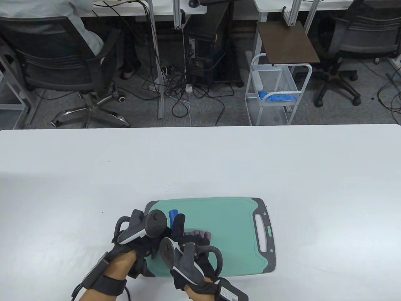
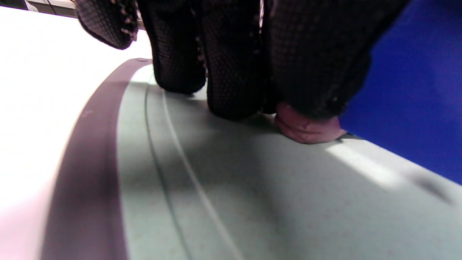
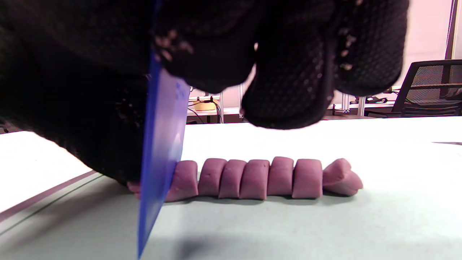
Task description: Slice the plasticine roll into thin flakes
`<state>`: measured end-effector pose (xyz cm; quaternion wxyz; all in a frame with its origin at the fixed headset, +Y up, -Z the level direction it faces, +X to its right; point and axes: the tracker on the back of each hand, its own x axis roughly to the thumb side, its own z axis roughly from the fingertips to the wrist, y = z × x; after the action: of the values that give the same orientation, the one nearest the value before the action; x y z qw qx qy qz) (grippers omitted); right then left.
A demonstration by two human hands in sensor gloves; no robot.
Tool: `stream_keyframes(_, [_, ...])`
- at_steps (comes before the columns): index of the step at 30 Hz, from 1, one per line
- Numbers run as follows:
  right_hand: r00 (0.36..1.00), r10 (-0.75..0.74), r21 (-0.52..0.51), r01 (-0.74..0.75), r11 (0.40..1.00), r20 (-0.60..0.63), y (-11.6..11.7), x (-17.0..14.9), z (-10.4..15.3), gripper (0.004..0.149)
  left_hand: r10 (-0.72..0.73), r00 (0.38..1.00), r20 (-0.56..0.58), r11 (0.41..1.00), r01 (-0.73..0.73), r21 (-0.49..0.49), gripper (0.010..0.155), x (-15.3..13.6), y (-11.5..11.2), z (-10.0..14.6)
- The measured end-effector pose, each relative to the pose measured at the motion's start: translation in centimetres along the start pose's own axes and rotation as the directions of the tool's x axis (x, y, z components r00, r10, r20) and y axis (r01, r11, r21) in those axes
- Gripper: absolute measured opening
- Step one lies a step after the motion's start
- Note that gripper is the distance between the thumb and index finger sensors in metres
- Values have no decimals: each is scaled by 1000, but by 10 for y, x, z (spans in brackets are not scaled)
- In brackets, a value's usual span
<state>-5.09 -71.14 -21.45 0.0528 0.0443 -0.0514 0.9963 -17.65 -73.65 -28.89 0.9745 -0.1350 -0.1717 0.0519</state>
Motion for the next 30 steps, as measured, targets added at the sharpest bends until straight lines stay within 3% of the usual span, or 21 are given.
stream_keyframes(30, [1000,-8,-8,8,1000,8,15,1,-20,83,20,1000,-7,1000,-20,-1,46,-3,0,0])
